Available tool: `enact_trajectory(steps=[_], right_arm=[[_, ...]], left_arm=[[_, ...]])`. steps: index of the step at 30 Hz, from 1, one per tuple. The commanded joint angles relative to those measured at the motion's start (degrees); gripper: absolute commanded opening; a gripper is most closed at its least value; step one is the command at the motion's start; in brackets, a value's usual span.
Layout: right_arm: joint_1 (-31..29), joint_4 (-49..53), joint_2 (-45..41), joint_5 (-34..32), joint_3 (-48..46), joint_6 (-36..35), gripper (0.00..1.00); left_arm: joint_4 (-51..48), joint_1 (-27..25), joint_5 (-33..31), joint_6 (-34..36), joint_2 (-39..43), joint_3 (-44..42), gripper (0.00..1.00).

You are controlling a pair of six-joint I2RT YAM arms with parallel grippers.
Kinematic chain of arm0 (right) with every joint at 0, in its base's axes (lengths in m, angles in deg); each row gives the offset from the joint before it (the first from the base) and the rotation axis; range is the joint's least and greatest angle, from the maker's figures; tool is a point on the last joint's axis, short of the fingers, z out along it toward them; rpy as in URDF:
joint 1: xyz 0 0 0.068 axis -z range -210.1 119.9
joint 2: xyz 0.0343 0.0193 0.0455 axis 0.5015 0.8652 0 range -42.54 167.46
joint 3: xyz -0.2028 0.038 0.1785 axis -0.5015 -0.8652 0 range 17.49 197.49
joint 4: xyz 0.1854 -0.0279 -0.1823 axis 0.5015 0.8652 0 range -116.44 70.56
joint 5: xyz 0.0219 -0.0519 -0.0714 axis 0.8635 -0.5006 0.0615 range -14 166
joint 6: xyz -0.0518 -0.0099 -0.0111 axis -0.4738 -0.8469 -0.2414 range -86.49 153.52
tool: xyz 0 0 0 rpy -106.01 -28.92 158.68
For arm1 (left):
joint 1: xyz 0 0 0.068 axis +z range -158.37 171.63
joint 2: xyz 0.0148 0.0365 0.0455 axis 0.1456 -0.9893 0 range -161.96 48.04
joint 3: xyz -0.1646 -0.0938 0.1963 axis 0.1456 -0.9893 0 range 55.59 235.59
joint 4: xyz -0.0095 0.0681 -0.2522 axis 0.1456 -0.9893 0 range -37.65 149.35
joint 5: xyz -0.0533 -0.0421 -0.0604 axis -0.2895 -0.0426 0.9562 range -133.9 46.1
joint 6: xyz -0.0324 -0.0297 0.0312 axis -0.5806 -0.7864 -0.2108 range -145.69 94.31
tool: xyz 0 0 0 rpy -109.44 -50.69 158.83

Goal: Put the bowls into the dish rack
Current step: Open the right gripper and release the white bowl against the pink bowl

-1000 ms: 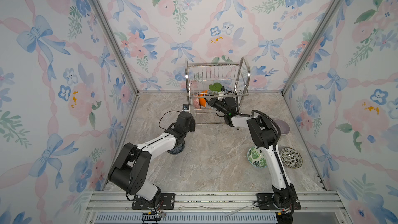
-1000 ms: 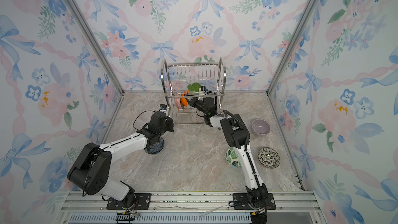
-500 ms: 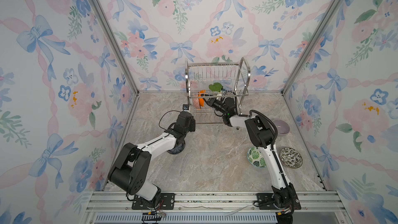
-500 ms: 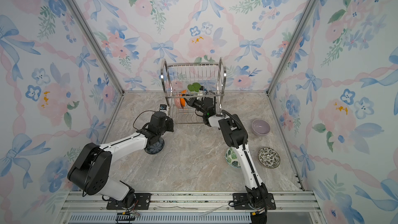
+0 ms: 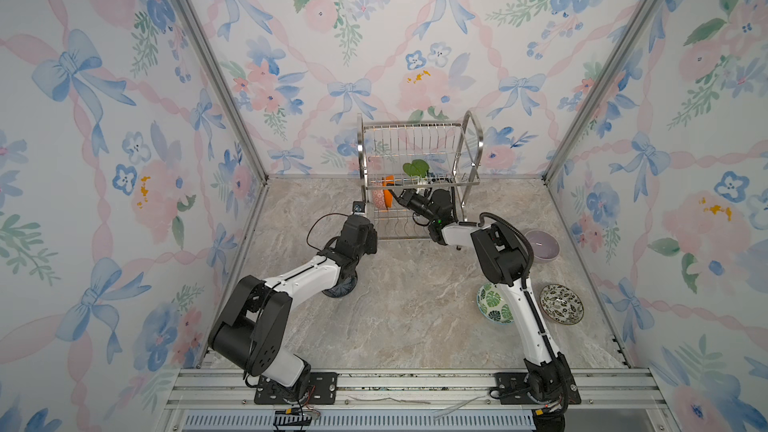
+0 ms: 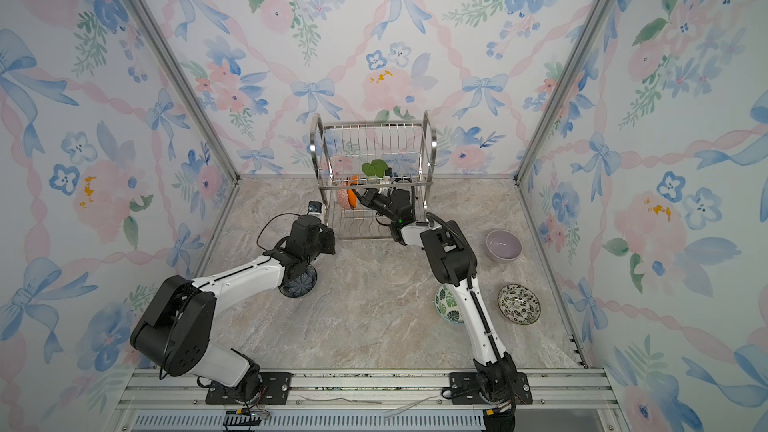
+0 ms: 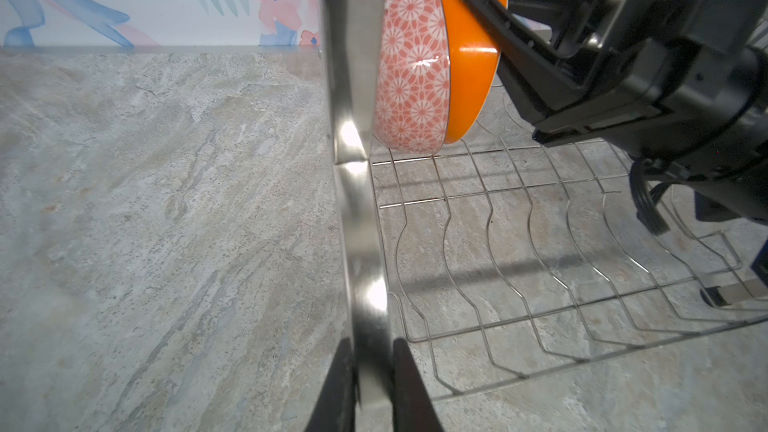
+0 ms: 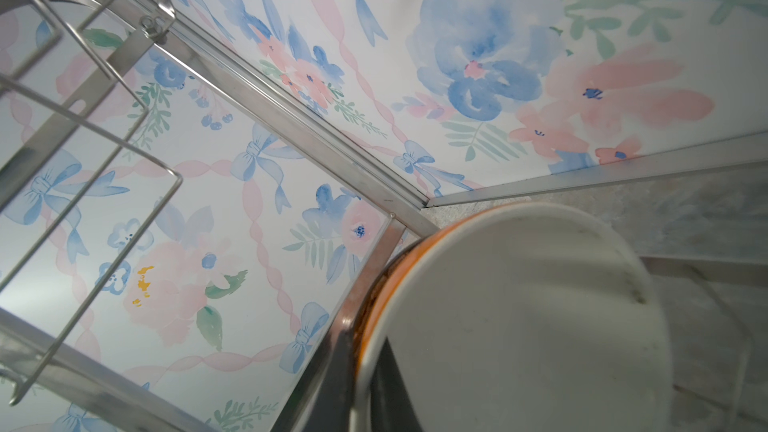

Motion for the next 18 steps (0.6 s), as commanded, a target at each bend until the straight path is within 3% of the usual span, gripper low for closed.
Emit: enact_trajectory(steps=[1, 11, 15, 18], right_arm=[[0.6, -0.5, -1.5, 0.4, -2.4, -2.7, 0.0], [1.2, 6.4, -4.0, 0.9, -4.4, -6.2, 0.01], [1.3, 7.9, -4.8, 0.9, -5.1, -7.5, 0.06], [1.4, 8.0, -5.4, 0.8, -5.7, -7.6, 0.18]], left_arm=[[-2.8, -0.6, 1.0, 2.9, -1.3, 0.4, 0.15], [-3.1, -0.7, 0.6, 2.8, -1.2, 0.6, 0.14], [-3.3, -0.7, 0.4, 2.6, -1.2, 0.8, 0.14], [-3.5, -0.8, 0.3, 2.4, -1.1, 0.8, 0.15]])
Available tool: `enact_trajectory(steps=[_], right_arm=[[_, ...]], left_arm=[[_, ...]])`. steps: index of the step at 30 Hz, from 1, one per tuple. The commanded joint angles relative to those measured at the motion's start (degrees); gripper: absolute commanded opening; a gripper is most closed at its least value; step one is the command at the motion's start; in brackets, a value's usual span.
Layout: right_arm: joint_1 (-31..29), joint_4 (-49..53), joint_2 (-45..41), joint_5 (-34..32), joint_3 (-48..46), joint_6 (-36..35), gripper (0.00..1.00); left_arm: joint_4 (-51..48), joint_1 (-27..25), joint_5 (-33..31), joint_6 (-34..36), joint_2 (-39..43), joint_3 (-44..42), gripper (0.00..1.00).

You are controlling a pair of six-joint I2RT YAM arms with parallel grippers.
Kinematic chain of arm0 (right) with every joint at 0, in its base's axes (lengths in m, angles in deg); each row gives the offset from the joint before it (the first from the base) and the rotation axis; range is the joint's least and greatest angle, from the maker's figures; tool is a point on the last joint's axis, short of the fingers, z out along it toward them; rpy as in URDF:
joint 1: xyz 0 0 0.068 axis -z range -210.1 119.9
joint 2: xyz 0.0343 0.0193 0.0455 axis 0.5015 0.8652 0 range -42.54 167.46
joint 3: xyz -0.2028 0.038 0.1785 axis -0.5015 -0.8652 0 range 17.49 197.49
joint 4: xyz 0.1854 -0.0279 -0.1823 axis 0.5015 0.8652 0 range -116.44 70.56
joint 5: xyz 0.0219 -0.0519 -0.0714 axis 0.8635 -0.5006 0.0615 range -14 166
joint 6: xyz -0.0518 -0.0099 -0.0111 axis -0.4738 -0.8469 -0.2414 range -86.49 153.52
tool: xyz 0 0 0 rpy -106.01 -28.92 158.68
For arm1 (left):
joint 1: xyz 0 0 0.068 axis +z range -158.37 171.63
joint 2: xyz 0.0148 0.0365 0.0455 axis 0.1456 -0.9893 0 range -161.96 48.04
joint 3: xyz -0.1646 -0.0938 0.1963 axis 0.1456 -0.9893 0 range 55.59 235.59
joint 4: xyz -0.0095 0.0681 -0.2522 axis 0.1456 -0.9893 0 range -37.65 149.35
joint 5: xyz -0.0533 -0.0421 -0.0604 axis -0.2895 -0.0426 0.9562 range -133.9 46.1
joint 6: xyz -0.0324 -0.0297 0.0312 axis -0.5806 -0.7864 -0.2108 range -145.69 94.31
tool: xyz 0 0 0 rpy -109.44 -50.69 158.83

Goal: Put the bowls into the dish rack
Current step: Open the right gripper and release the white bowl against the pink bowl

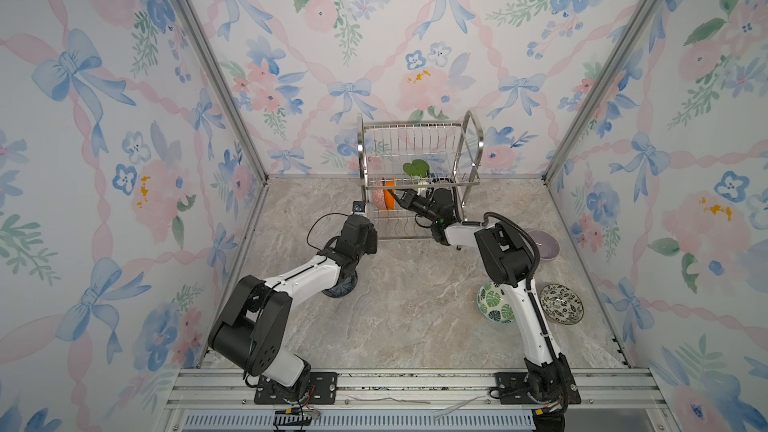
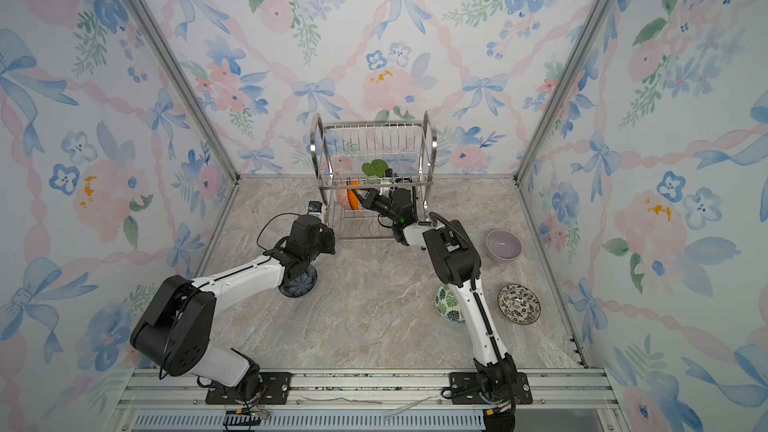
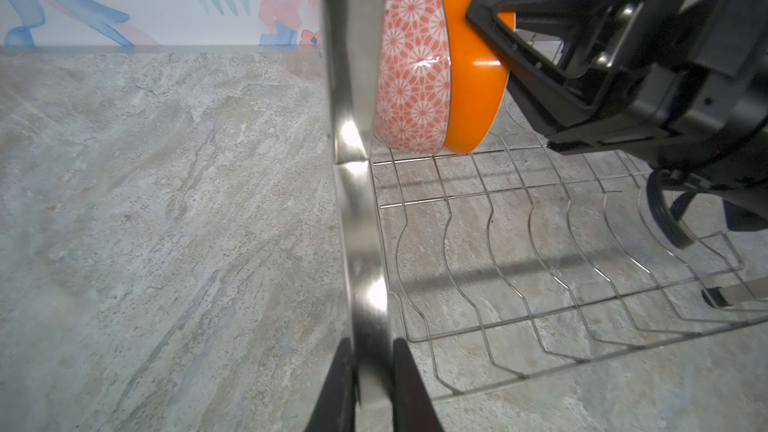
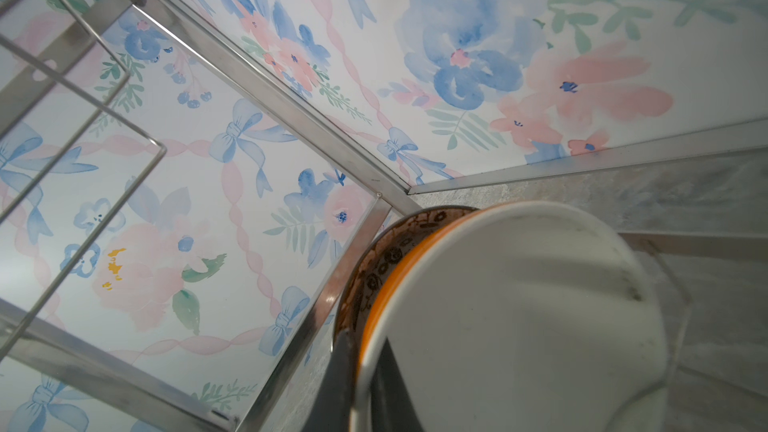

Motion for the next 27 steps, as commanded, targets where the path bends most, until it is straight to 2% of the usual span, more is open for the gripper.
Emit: enact_trajectory(steps=[1, 14, 27], right_arm=[[0.8, 3.7, -2.2, 0.1, -1.9, -2.0, 0.19], [0.8, 3.7, -6.9, 0.4, -6.0, -3.9, 0.28], [0.4, 0.6, -15.0, -1.1, -15.7, -4.8, 0.39]], left_arm=[[-3.2, -0.7, 0.3, 2.3, -1.1, 0.7, 0.15], [-3.9, -0.7, -0.2, 1.8, -0.9, 1.1, 0.16], [-4.8, -0.8, -0.5, 0.4, -0.7, 1.8, 0.17]])
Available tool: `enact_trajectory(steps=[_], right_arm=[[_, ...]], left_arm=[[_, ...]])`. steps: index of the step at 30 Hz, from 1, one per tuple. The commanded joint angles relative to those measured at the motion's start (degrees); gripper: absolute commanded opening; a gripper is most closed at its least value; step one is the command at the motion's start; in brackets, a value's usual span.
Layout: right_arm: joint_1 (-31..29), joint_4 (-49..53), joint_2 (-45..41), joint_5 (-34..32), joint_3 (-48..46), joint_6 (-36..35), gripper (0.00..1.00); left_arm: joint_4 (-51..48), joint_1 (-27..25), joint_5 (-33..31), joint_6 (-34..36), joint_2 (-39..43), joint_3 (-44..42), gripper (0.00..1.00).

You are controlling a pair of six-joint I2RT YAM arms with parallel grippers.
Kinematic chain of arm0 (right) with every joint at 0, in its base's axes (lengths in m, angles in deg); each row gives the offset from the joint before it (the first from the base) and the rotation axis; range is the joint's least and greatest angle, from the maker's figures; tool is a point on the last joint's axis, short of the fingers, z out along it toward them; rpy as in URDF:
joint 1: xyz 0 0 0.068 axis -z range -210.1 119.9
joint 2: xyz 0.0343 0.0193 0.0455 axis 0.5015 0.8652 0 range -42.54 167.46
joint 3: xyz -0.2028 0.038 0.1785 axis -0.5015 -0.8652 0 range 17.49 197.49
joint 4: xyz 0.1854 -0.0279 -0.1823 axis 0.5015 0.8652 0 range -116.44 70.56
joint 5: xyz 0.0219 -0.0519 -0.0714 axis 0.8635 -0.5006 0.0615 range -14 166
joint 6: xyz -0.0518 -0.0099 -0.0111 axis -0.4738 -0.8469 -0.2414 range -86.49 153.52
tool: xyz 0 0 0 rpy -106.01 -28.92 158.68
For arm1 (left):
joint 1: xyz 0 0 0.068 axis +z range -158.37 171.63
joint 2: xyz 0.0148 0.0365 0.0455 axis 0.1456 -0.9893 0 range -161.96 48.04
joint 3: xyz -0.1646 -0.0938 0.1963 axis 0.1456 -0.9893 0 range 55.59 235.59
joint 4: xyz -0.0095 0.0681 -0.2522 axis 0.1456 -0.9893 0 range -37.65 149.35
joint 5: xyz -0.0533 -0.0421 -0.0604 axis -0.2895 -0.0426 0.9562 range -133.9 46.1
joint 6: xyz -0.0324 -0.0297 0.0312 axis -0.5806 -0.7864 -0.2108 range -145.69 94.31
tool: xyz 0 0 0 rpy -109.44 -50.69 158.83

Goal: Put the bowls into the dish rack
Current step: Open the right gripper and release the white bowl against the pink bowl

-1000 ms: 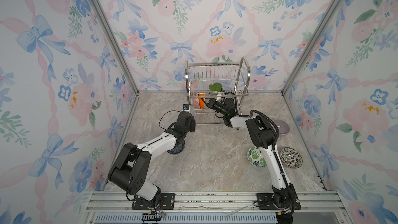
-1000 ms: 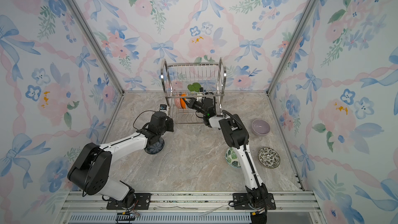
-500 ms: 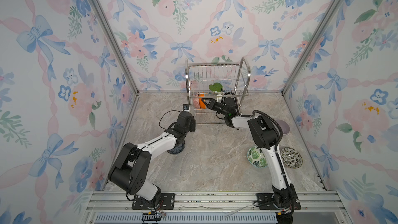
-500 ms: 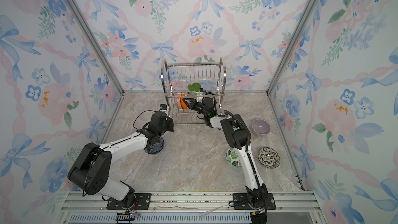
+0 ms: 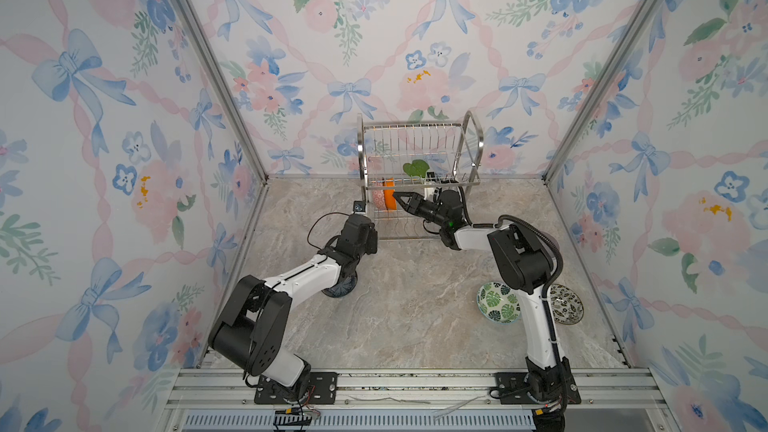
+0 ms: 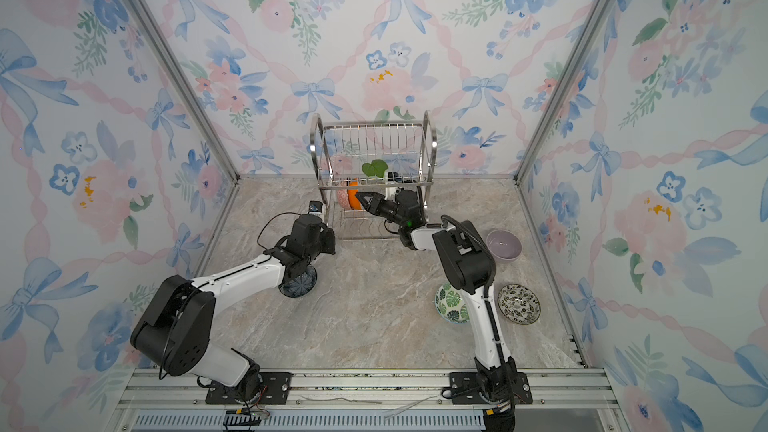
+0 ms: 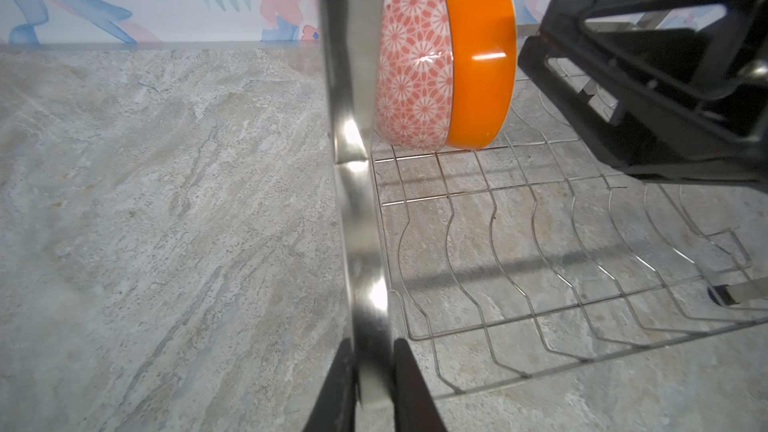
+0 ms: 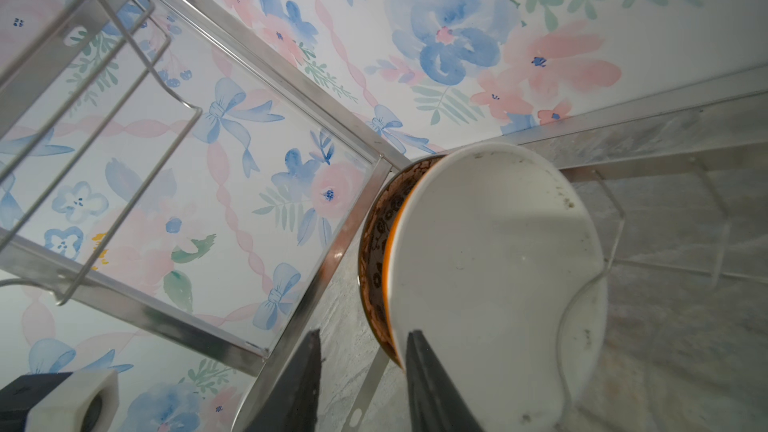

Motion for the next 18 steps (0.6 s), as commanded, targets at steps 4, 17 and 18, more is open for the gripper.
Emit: enact_trajectory(steps=[4, 17, 18], right_arm=[[-0.8, -1.9, -6.3, -2.5, -5.5, -2.5, 0.41], [-5.4, 12.8, -21.5, -12.4, -19.1, -15.6, 0.48], [-5.7, 15.3, -22.6, -12.9, -19.3, -18.1, 0.49]], left_arm=[[-3.4, -0.5, 0.0, 0.2, -0.9, 1.2, 0.18], [-5.3, -0.4, 2.4, -0.5, -1.2, 2.9, 0.33], [-5.3, -0.4, 2.5, -0.6, -1.1, 2.9, 0.34]])
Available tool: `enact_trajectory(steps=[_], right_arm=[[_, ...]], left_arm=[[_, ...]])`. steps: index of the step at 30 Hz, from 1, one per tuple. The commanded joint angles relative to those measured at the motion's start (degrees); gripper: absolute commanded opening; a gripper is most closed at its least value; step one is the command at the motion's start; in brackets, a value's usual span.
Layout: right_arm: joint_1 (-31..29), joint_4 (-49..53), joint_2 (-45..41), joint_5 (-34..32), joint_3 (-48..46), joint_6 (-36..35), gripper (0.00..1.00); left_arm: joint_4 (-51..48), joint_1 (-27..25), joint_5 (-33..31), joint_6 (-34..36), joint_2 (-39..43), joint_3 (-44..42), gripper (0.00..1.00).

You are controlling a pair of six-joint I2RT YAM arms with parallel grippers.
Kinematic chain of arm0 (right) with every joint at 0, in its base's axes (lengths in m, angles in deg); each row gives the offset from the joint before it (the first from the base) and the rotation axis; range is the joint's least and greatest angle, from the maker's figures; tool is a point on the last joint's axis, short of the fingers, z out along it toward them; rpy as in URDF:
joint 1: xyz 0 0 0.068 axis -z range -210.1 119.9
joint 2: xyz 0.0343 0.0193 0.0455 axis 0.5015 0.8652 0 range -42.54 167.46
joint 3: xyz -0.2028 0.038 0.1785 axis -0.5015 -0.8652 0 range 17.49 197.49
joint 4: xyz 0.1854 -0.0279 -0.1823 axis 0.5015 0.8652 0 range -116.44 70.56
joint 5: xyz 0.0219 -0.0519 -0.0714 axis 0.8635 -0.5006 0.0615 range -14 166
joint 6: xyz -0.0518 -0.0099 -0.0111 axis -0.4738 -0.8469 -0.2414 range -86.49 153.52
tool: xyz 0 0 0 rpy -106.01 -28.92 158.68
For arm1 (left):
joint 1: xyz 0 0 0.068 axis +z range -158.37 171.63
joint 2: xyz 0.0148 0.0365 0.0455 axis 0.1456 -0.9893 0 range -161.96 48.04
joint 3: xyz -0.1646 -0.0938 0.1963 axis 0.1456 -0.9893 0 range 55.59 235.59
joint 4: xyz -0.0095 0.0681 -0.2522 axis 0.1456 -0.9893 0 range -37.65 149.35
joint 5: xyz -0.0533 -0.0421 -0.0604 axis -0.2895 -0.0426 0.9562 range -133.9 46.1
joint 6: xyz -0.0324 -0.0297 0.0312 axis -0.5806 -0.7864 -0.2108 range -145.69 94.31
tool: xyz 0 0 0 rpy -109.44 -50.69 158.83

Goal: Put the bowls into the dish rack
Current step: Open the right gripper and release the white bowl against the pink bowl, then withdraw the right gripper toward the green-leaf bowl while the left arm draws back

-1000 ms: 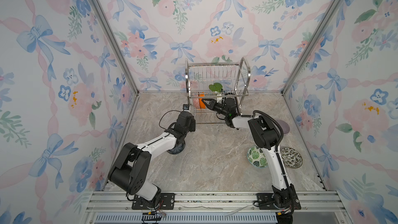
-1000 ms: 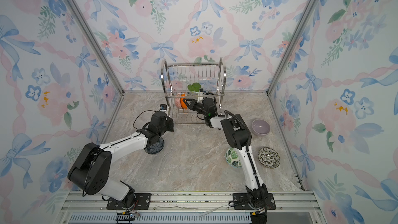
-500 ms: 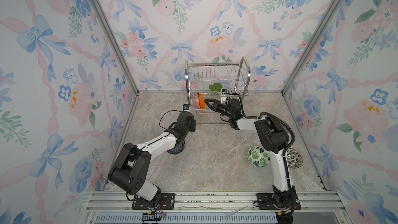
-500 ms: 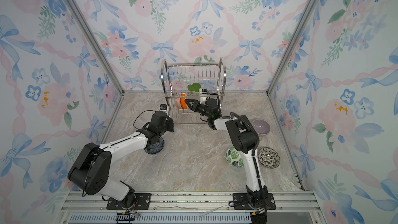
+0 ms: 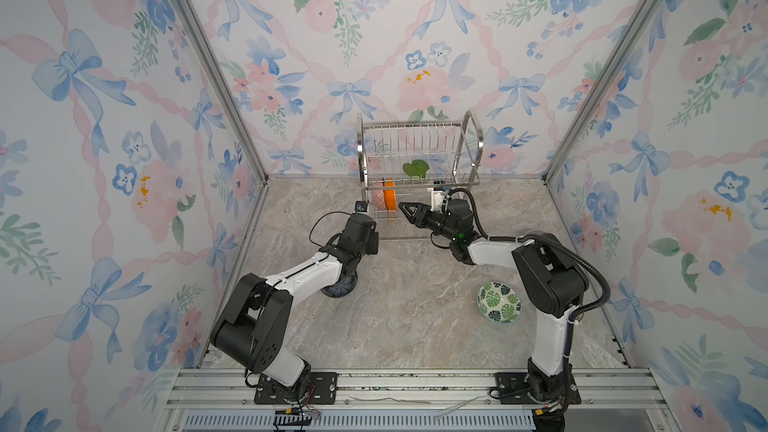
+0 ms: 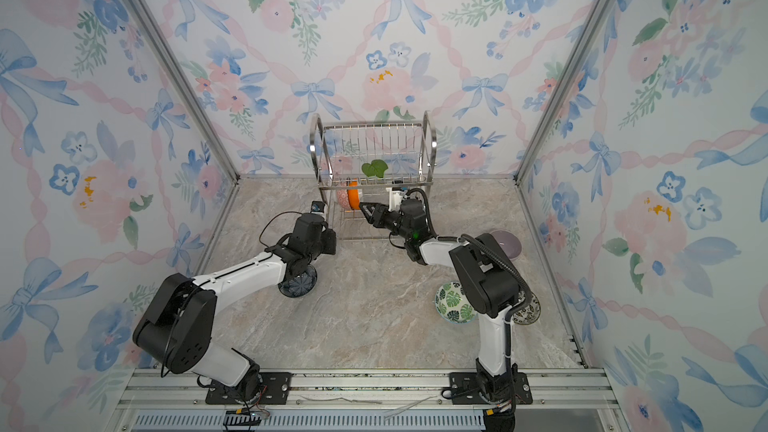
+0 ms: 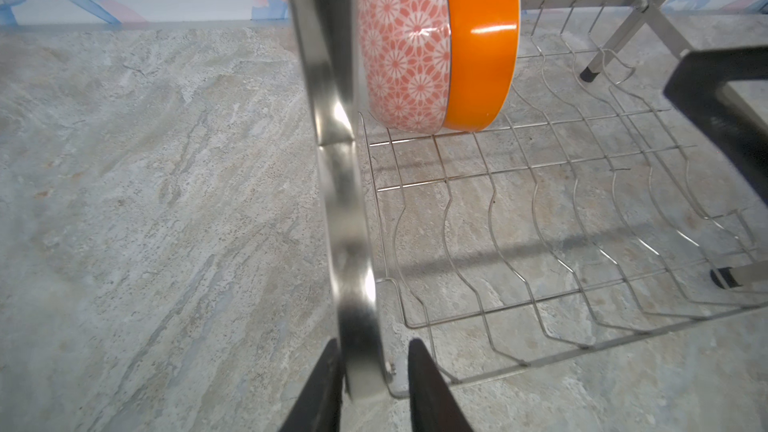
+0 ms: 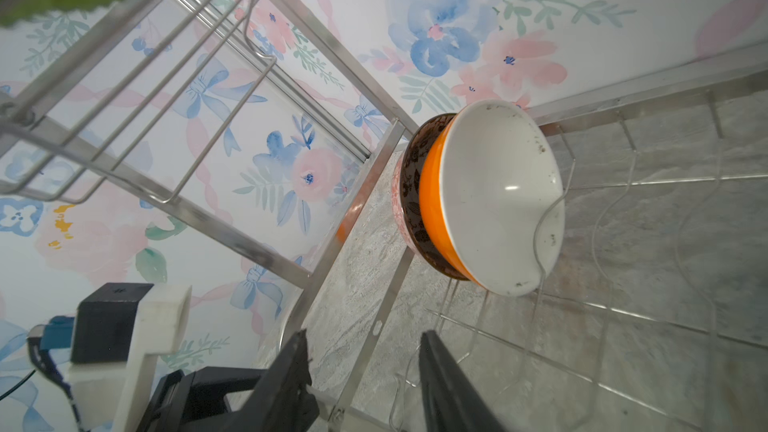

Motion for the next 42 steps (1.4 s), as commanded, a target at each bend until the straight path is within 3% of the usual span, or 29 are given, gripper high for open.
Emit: enact_trajectory(steps=[1, 12, 13, 15, 16, 17, 24, 32, 35, 42], right_arm=[[-2.0, 8.6, -4.7, -4.1, -1.4, -9.6, 0.5], [-5.2, 21.0, -12.2, -11.9, -5.1, -17.8, 0.68], [-5.4, 22.3, -13.1, -13.0, -5.6, -18.7, 0.73], [-6.0, 24.4, -15.0, -14.5, -6.7, -20.4, 0.87], [-6.3, 25.2, -16.1, -15.4, -7.5, -21.1, 0.99], [-6.4, 26.1, -17.1, -16.4, -8.3, -21.6, 0.96], [-8.1, 34.3, -24.6, -25.3, -11.6, -26.7, 0.97], [-11.3, 50.3, -30.2, -48.2, -10.8, -31.0, 0.97], [-12.0, 56.2, -32.7, -54.2, -10.9, -28.4, 0.96], [-10.5, 69.1, -42.3, -50.5, -15.2, -20.1, 0.96]], left_arm=[[-1.4, -0.3, 1.4, -0.4, -0.2, 1.1, 0.35], [-2.9, -0.4, -0.2, -0.4, 3.0, 2.1, 0.61], [-3.2, -0.4, -0.5, -0.3, 3.2, 2.2, 0.71], [-3.6, -0.6, -1.2, -0.3, 4.2, 2.1, 0.72], [-3.6, -0.7, -1.3, -0.4, 4.7, 1.9, 0.72], [-3.6, -0.7, -1.3, -0.4, 5.2, 1.8, 0.97], [-4.6, -1.5, -2.9, -1.3, 9.7, 0.5, 0.98], [-4.7, -3.3, -3.6, -2.0, 18.8, -2.9, 0.98], [-4.3, -5.8, -4.7, -1.4, 20.9, -3.1, 0.98], [2.3, -16.3, -12.1, 4.2, 21.8, -5.3, 0.98]])
